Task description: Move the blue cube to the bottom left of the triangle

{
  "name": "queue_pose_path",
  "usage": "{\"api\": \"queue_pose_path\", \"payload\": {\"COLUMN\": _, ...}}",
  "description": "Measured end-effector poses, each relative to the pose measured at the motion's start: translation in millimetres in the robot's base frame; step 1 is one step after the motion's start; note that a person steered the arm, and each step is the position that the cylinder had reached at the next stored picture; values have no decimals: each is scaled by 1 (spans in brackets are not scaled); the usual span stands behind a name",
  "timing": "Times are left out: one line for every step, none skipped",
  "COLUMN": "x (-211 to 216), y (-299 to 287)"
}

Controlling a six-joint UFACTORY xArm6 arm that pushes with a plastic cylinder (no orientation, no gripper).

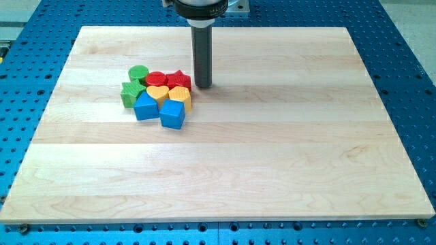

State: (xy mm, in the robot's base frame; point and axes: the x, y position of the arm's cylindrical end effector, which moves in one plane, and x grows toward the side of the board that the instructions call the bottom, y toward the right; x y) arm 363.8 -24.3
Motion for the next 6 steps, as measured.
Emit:
{"api": "queue_pose_path", "payload": {"x": 0, "y": 0}}
{"api": "queue_pose_path", "payload": {"x": 0, "y": 0}}
{"api": "queue_pose_path", "payload": {"x": 0, "y": -3}}
{"api": "queue_pose_path", "payload": {"x": 0, "y": -3}}
{"api": "queue_pose_path", "payload": {"x": 5, "y": 2}}
{"api": "queue_pose_path", "payload": {"x": 22, "y": 5}}
